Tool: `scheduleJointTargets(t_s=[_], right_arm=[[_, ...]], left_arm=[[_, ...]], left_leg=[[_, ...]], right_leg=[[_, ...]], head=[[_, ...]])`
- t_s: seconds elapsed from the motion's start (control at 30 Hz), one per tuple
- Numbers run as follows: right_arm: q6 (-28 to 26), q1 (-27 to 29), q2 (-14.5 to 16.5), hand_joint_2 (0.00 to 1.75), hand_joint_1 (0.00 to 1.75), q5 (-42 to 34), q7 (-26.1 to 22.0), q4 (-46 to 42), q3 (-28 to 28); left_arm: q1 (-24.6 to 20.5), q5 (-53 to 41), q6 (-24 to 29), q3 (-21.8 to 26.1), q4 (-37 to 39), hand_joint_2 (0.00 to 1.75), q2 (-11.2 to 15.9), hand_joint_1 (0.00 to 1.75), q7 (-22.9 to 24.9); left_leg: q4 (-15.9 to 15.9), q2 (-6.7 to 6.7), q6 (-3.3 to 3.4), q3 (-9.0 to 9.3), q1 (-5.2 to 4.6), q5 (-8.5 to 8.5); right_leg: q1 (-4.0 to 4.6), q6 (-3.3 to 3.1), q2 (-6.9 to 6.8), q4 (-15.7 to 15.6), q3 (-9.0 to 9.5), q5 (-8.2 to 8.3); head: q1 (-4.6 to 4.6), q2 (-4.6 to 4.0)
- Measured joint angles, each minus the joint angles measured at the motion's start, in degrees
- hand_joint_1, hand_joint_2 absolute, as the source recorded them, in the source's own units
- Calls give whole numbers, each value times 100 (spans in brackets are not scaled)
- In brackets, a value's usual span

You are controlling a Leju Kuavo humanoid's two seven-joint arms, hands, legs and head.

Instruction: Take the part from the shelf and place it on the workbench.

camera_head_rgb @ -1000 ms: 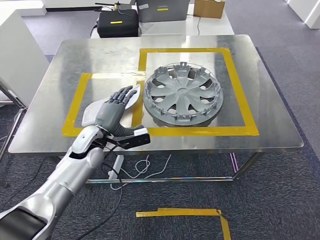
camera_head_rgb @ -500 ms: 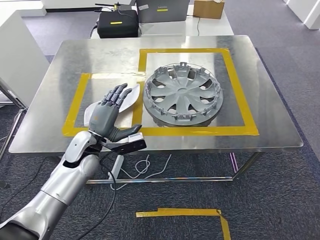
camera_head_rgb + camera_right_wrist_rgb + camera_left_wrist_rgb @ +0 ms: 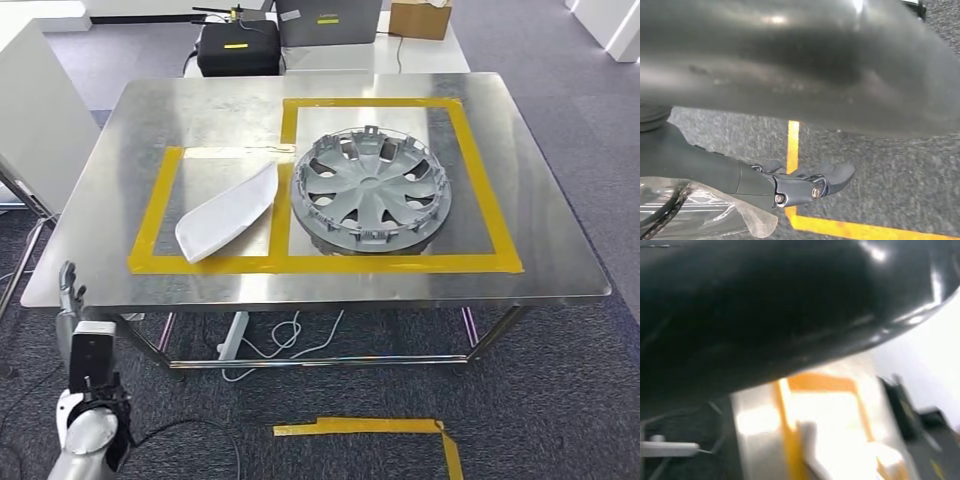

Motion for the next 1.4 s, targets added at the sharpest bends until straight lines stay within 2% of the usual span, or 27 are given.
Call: scheduleJointTargets(t_s=[0.07, 0.17, 0.2, 0.23, 0.27, 0.33, 0.4, 0.5, 0.53, 0.6, 0.67, 0.7, 0.73, 0.77, 0.8, 0.87, 0.93, 1.03, 1.07, 1.1, 1.17, 1.2, 1.23, 1.27, 1.3, 1.37, 1.4], right_arm=[[-5, 78, 1, 0, 0, -185, 142, -53, 141], [-4, 180, 1, 0, 0, -415, 323, -143, 382], [-4, 206, 1, 0, 0, -465, 366, -165, 450], [-3, 232, 1, 0, 0, -506, 402, -185, 509], [1, 255, 1, 0, 0, -543, 438, -204, 563], [17, 281, 1, 0, 0, -619, 513, -249, 663], [40, 290, 1, 0, 0, -706, 585, -296, 758], [63, 327, 6, 0, 0, -849, 711, -343, 860], [67, 343, 10, 0, 0, -895, 747, -361, 891], [74, 376, 21, 0, 0, -957, 786, -400, 949], [76, 395, 28, 0, 0, -979, 800, -427, 990], [77, 401, 29, 0, 0, -984, 803, -437, 1008], [77, 404, 29, 0, 0, -993, 807, -444, 1022], [77, 406, 29, 0, 0, -1009, 815, -451, 1036], [77, 409, 29, 0, 0, -1038, 830, -462, 1054], [72, 416, 30, 0, 0, -1133, 877, -486, 1093], [60, 424, 31, 0, 0, -1244, 936, -517, 1129], [42, 470, 31, 0, 0, -1403, 1038, -575, 1198], [37, 492, 31, 0, 0, -1438, 1067, -595, 1226], [30, 509, 31, 0, 0, -1457, 1085, -612, 1249], [25, 520, 31, 0, 0, -1469, 1101, -645, 1297], [25, 521, 31, 0, 0, -1467, 1096, -661, 1319], [27, 520, 30, 0, 0, -1460, 1085, -677, 1339], [32, 519, 30, 0, 0, -1448, 1071, -690, 1352], [37, 518, 29, 0, 0, -1429, 1054, -702, 1360], [50, 514, 28, 0, 0, -1392, 1033, -737, 1366], [57, 515, 28, 0, 0, -1381, 1027, -759, 1368]], left_arm=[[57, 144, -182, 650, 576, 0, -132, 0, -300], [139, -99, -220, 1478, 1373, 0, -354, 0, -321], [174, -166, -214, 1699, 1583, 0, -423, 0, -295], [198, -239, -198, 1891, 1769, 0, -483, 0, -261], [208, -322, -171, 2057, 1938, 0, -530, 0, -215], [188, -490, -97, 2356, 2306, 0, -594, 0, -104], [150, -620, -29, 2663, 2744, 0, -620, 0, -40], [60, -830, 36, 3099, 3518, 0, -619, 0, -60], [41, -906, 58, 3222, 3783, 0, -612, 0, -89], [36, -1008, 96, 3418, 4222, 0, -596, 0, -148], [24, -1042, 108, 3547, 4529, 0, -581, 0, -179], [10, -1050, 111, 3596, 4651, 0, -574, 0, -188], [-8, -1065, 115, 3635, 4755, 0, -569, 0, -189], [-27, -1097, 124, 3669, 4849, 0, -564, 0, -171], [-47, -1143, 135, 3699, 4938, 0, -558, 0, -130], [-85, -1284, 158, 3760, 5130, 0, -538, 0, -18], [-115, -1438, 161, 3820, 5365, 0, -516, 0, 68], [-149, -1746, 69, 3859, 5780, 0, -488, 0, 259], [-171, -1858, 7, 3860, 5922, 0, -482, 0, 352], [-194, -1958, -55, 3857, 6038, 0, -481, 0, 439], [-229, -2199, -209, 3824, 6239, 0, -479, 0, 624], [-241, -2337, -320, 3786, 6327, 0, -477, 0, 718], [-255, -2478, -480, 3732, 6417, 0, -473, 0, 813], [-271, -2589, -666, 3674, 6490, 0, -472, 0, 893], [-287, -2675, -863, 3614, 6551, 0, -474, 0, 961], [-322, -2763, -1164, 3510, 6633, 0, -500, 0, 1031], [-345, -2792, -1254, 3466, 6658, 0, -513, 0, 1046]], left_leg=[[-100, 22, 54, 13, 37, 98], [-155, 47, 92, -34, 51, 177], [-151, 55, 87, -60, 50, 192], [-149, 61, 79, -85, 51, 210], [-147, 63, 67, -108, 55, 228], [-138, 57, 21, -144, 62, 268], [-119, 55, -48, -171, 54, 310], [-104, 53, -160, -185, 51, 371], [-72, 37, -197, -200, 61, 323], [247, -14, -256, -299, 79, -68], [953, -54, -293, -462, 84, -666], [1284, -59, -302, -506, 85, -852], [1472, -61, -305, -481, 86, -909], [1450, -63, -300, -361, 86, -848], [1196, -65, -288, -141, 87, -706], [338, -84, -245, 445, 80, -472], [-196, -111, -185, 753, 59, -420], [-243, -104, -66, 680, 34, -345], [-247, -91, -10, 625, 39, -286], [-257, -77, 39, 553, 46, -217], [-255, -59, 96, 375, 38, -79], [-250, -52, 104, 280, 25, -8], [-244, -46, 107, 183, 10, 65], [-235, -43, 108, 88, -6, 133], [-220, -53, 105, -9, -21, 200], [-187, -98, 83, -170, -47, 319], [-170, -131, 66, -231, -61, 379]], right_leg=[[14, 36, 9, 115, -64, -157], [24, 68, 19, 1033, -388, -796], [24, 82, 17, 1328, -466, -928], [22, 93, 15, 1443, -456, -950], [19, 98, 13, 1333, -333, -869], [14, 88, 5, 555, 201, -590], [30, 27, 19, -86, 622, -427], [53, -113, 42, -206, 620, -395], [50, -174, 36, -216, 583, -371], [38, -282, 21, -232, 503, -280], [51, -322, 13, -225, 412, -189], [59, -323, 12, -218, 362, -139], [66, -320, 12, -206, 307, -88], [71, -313, 13, -188, 246, -41], [72, -302, 14, -166, 179, -2], [81, -265, 20, -109, 71, 57], [91, -201, 24, -73, 13, 122], [75, -80, 30, -64, -26, 203], [70, -48, 31, 3, -74, 99], [67, -26, 31, 175, -148, -111], [65, -6, 28, 826, -349, -717], [66, -4, 27, 1192, -416, -932], [69, -7, 27, 1453, -421, -1007], [74, -20, 28, 1543, -344, -944], [83, -47, 32, 1440, -166, -788], [121, -143, 116, 727, 453, -525], [139, -195, 180, 250, 805, -522]], head=[[14, 0], [47, 0], [49, 0], [48, 0], [49, 0], [51, 0], [44, 0], [31, 0], [26, 0], [16, 0], [10, 0], [9, 0], [10, 0], [10, 0], [9, 0], [7, 0], [10, 0], [8, 0], [15, 0], [21, 0], [36, 0], [36, 0], [35, 0], [34, 0], [34, 0], [33, 0], [36, 0]])
